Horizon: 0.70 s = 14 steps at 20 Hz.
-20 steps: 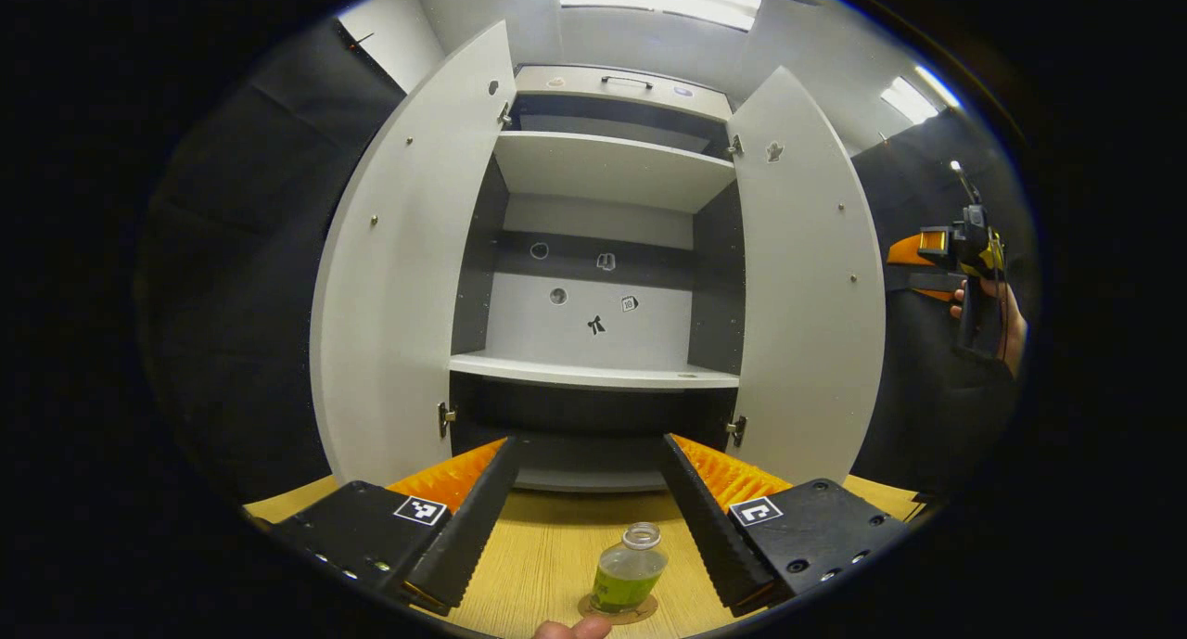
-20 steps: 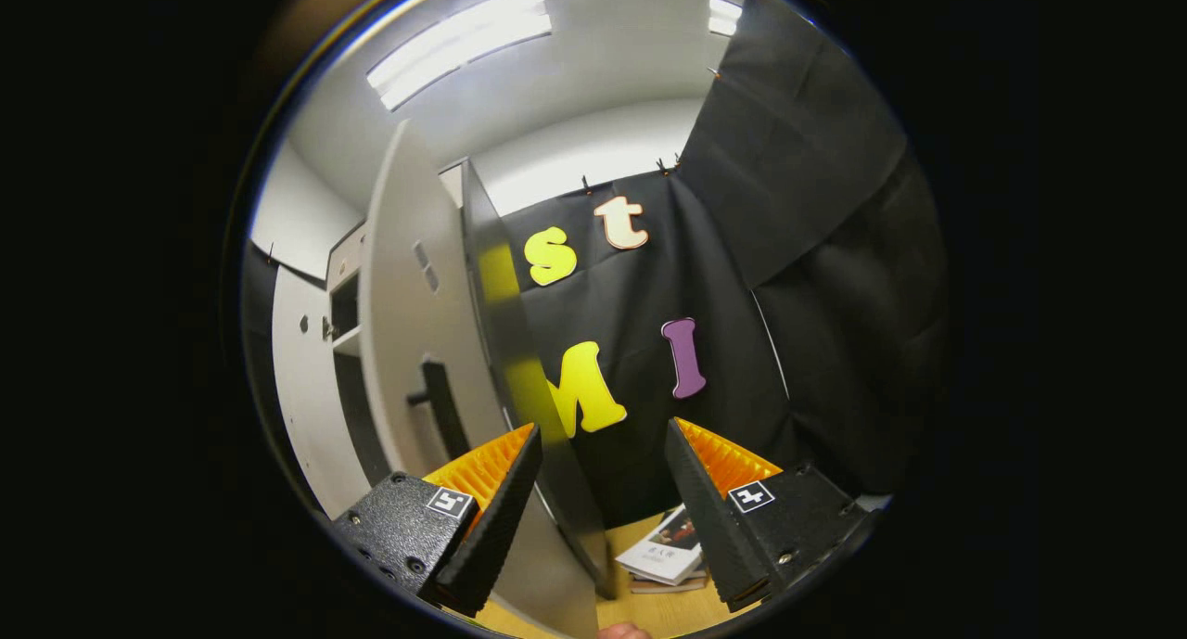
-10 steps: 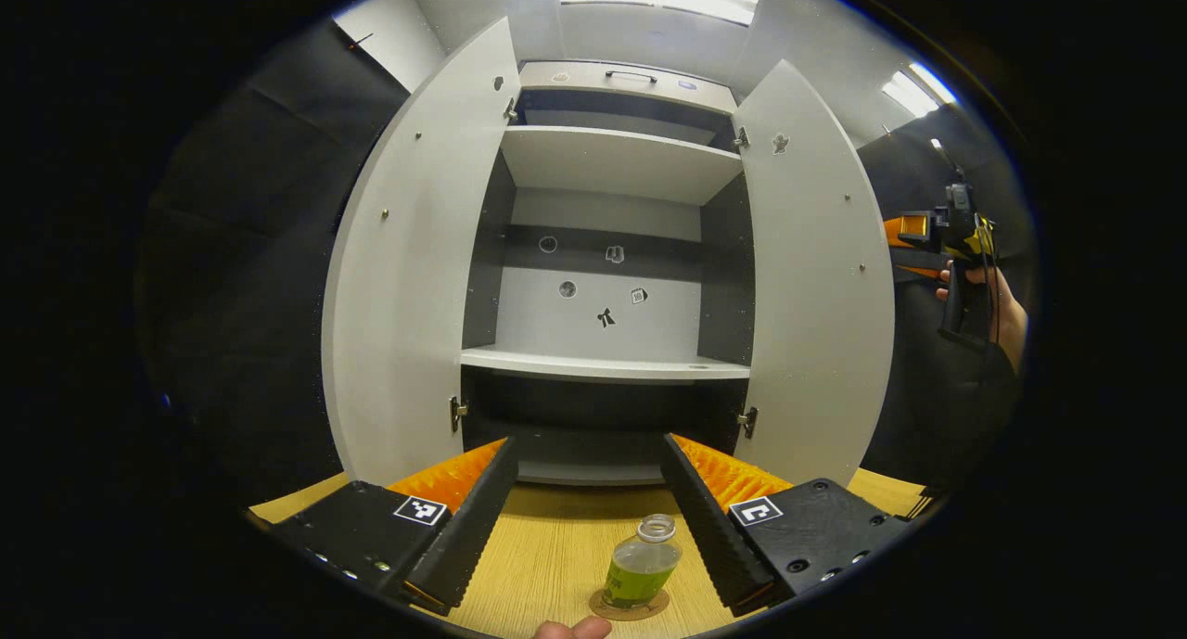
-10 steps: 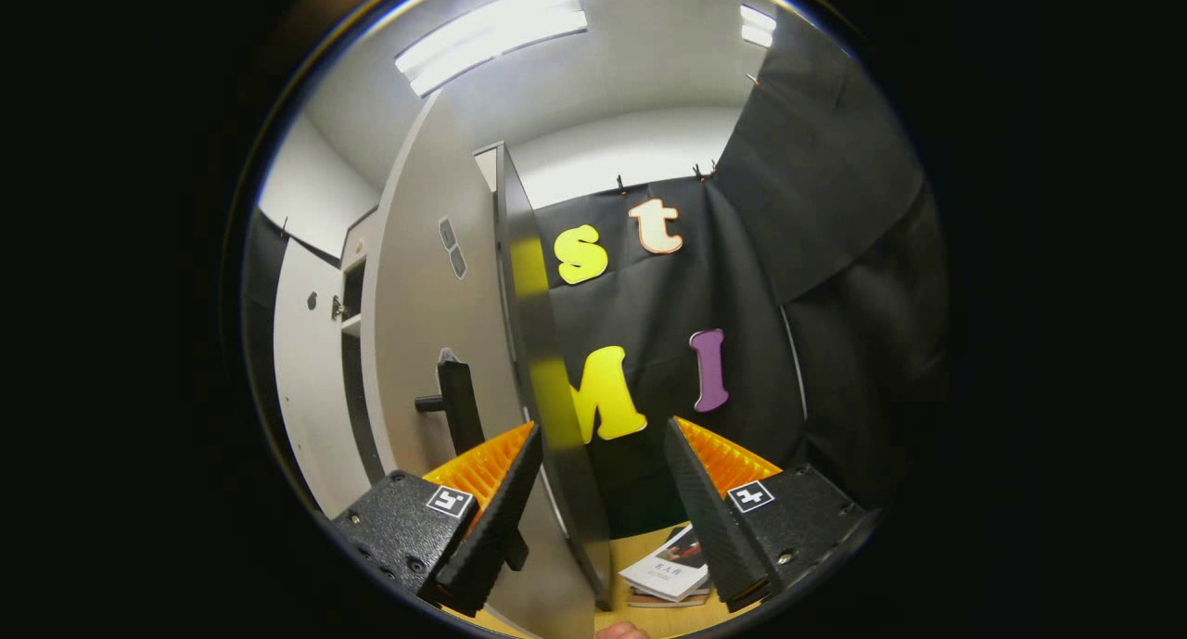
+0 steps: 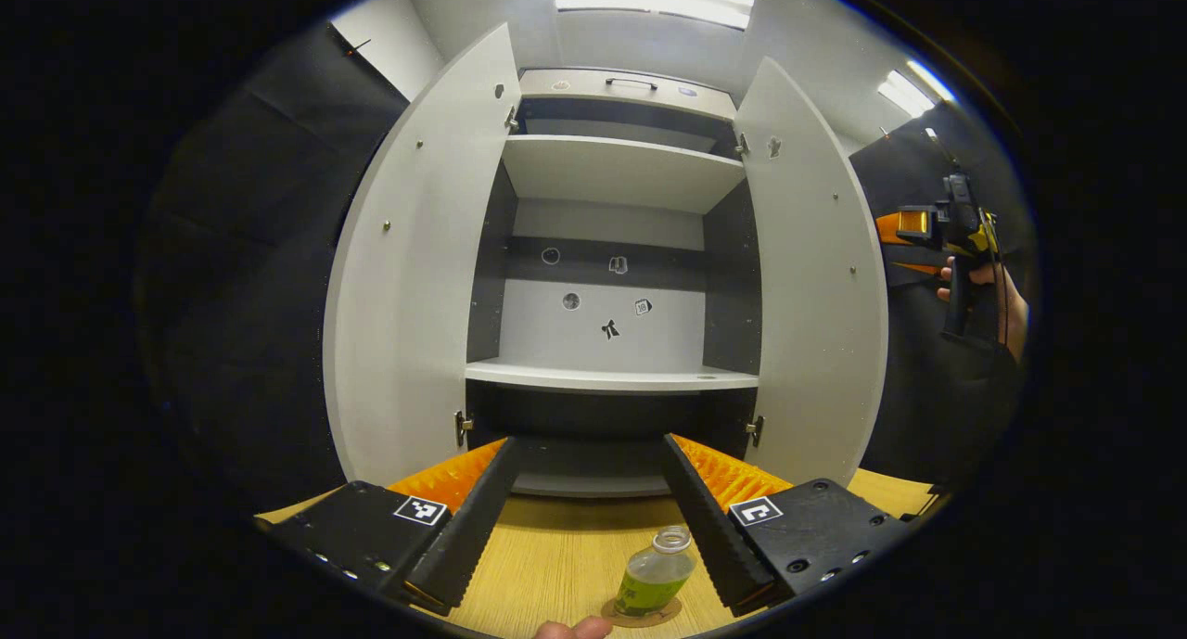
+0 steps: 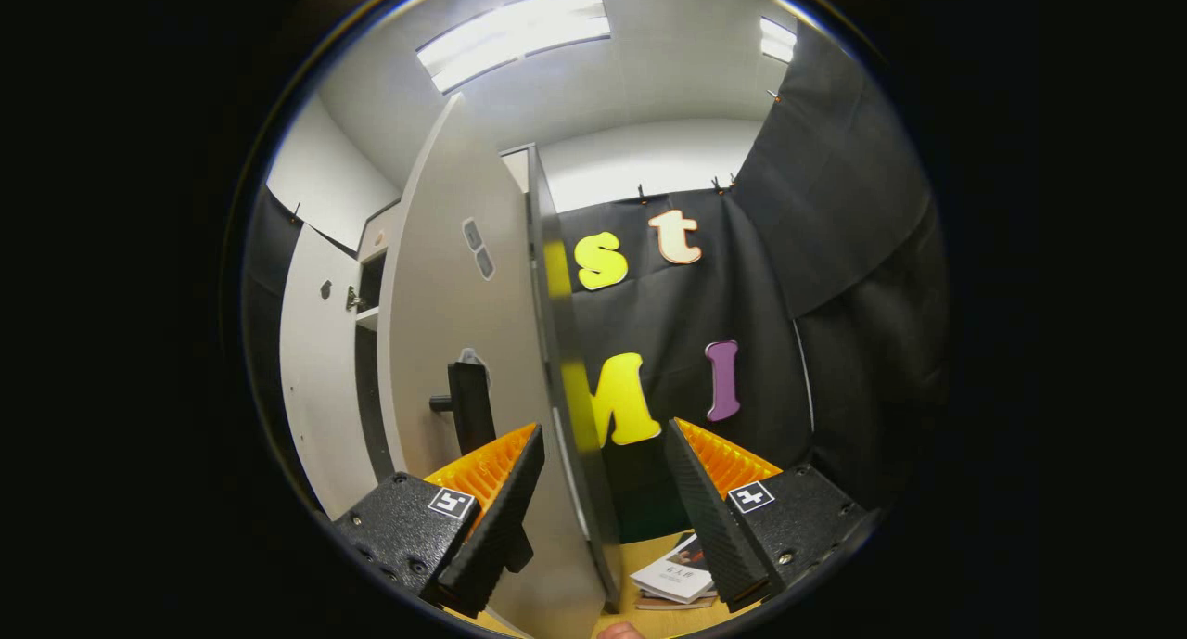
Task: Grasp the bottle in the cabinet with the left hand and place it on the coaster, then close the right door with the right hand and the left door with the left hand.
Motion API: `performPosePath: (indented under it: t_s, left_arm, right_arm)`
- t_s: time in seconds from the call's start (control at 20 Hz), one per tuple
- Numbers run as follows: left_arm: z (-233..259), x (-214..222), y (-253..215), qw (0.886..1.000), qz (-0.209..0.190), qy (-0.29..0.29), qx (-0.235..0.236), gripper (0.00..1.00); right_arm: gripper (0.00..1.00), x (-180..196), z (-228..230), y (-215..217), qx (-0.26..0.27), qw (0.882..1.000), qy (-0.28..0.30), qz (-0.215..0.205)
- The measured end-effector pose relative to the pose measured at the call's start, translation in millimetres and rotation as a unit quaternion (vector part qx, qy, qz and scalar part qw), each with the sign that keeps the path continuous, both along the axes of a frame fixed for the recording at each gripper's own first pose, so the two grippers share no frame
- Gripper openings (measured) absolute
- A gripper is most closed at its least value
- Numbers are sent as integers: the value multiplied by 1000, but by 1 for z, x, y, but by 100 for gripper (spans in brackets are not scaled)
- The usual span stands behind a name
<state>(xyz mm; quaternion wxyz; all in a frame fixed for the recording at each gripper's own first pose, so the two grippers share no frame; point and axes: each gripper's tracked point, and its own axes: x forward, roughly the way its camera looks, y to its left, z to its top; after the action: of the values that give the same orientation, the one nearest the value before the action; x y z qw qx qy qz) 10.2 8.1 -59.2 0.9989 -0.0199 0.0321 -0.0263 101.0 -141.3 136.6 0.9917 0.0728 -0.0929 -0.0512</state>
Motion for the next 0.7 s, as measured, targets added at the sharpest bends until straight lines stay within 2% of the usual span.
performPosePath:
  t_s: [0.35,0.6,0.7]
  left_arm:
    - [0,-2,14,1000,22,0,0,95]
    - [5,-4,19,1000,27,-7,9,95]
    - [5,-4,19,1000,29,-7,7,95]
  right_arm:
    - [81,21,-5,51,-14,999,-4,51]
    - [81,44,-13,85,-3,994,13,104]
    - [82,53,-20,90,-4,994,17,107]
